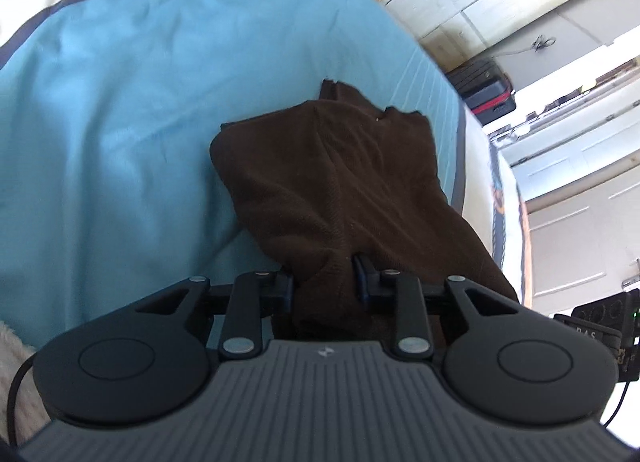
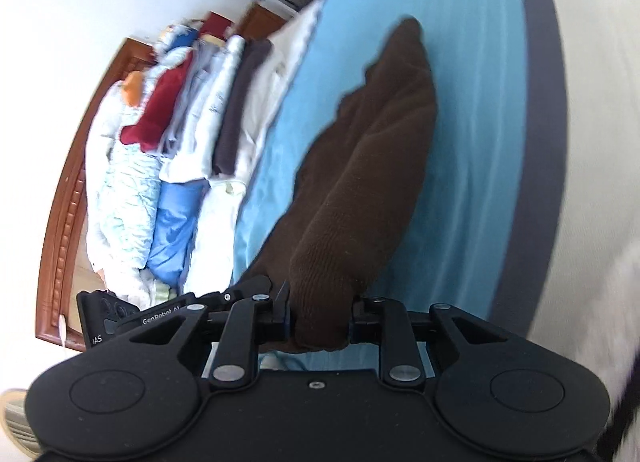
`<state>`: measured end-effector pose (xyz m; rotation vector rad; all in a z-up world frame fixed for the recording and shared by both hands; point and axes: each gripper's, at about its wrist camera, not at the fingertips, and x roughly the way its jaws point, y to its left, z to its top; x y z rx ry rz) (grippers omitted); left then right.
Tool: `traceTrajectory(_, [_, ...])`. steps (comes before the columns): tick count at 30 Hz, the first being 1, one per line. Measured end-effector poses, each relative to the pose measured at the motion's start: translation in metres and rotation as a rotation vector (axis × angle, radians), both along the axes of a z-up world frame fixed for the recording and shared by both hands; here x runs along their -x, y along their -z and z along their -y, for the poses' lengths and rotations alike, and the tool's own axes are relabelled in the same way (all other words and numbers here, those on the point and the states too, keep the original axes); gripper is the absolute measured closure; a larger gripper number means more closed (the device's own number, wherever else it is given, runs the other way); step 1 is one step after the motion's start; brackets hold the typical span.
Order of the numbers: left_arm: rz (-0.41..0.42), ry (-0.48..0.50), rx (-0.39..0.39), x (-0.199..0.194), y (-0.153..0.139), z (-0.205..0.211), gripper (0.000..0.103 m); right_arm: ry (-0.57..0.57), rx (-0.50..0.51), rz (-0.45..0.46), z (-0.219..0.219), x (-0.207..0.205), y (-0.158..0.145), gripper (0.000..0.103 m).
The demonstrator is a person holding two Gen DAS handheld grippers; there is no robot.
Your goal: Fold clothes
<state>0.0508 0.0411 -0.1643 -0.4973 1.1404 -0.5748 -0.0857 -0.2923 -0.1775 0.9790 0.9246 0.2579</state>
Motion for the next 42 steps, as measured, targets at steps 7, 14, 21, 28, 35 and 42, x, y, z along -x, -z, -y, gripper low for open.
traceTrajectory(7, [0.043,-0.006,-0.01,-0.061,-0.029,0.012,0.07,0.065,-0.221,-0.098,0.035,-0.061,-0.013,0.075])
traceTrajectory(14, [0.229,-0.052,0.07,-0.125,-0.045,0.005,0.061,0.203,-0.443,-0.265,0.066,-0.149,0.015,0.074])
traceTrajectory(21, [0.331,0.054,0.2,-0.084,-0.009,-0.01,0.045,0.295,-0.609,-0.257,0.076,-0.155,0.062,0.073])
traceTrajectory(28, [0.376,0.136,0.282,-0.087,-0.007,0.007,0.037,0.299,-0.725,-0.245,0.084,-0.145,0.064,0.071])
traceTrajectory(35, [0.416,0.09,0.335,-0.081,0.001,0.01,0.031,0.412,-0.834,-0.255,0.09,-0.134,0.073,0.071])
traceTrajectory(42, [0.456,-0.005,0.309,-0.077,0.0,0.006,0.03,0.472,-0.931,-0.199,0.099,-0.132,0.071,0.034])
